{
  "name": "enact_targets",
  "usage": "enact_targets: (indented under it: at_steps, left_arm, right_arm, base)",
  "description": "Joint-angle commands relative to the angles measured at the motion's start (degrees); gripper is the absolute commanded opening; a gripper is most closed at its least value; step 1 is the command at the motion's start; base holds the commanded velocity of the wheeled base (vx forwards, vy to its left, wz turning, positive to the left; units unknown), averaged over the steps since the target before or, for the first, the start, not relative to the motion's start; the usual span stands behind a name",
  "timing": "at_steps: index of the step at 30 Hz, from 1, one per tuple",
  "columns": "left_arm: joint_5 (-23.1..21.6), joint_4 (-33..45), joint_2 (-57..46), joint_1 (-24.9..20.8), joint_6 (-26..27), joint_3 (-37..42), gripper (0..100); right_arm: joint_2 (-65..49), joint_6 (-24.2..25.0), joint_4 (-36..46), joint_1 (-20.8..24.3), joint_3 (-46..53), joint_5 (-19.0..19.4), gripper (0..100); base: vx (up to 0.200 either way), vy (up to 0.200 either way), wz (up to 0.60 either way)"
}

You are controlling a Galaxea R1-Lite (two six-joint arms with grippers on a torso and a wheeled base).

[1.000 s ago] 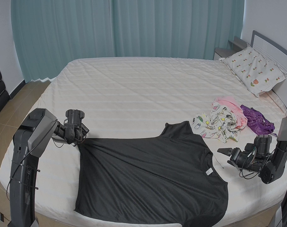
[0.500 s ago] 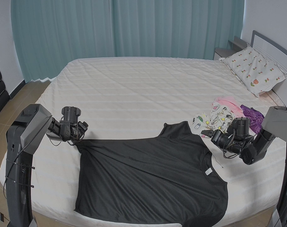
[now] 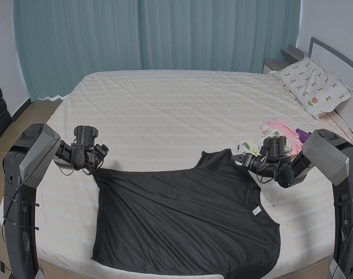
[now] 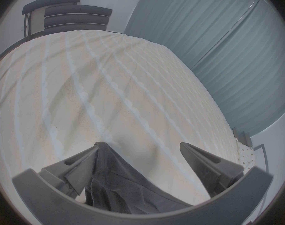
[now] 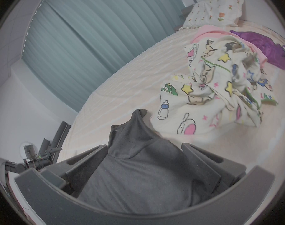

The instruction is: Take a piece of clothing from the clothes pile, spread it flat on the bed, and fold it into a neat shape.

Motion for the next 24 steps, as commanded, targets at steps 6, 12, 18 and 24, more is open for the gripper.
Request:
enact_targets:
  at_steps: [6, 12, 18, 24]
  left_arm:
    - [0.2, 0.0, -0.5, -1.1, 0.0, 0.1, 100]
    - [0.2, 0.0, -0.4, -1.3, 0.0, 0.1, 100]
    - [0.3, 0.0, -0.3, -1.3, 0.0, 0.0, 100]
    - [0.4, -0.2, -0.2, -1.2, 0.2, -0.6, 100]
  right_arm:
    - [9.0, -7.2, 9.4, 0.9, -15.0, -0.3, 100]
    - [12.4, -6.8, 12.6, 1.6, -21.6, -0.2, 100]
    - [13.7, -6.1, 12.2, 1.6, -23.0, -0.1, 0]
    - [13.6, -1.9, 12.2, 0.8, -26.1, -0.8, 0]
  base:
    - [0.000, 0.000, 0.00]
    - [0.000, 0.000, 0.00]
    - [0.000, 0.000, 0.00]
    - [0.000, 0.000, 0.00]
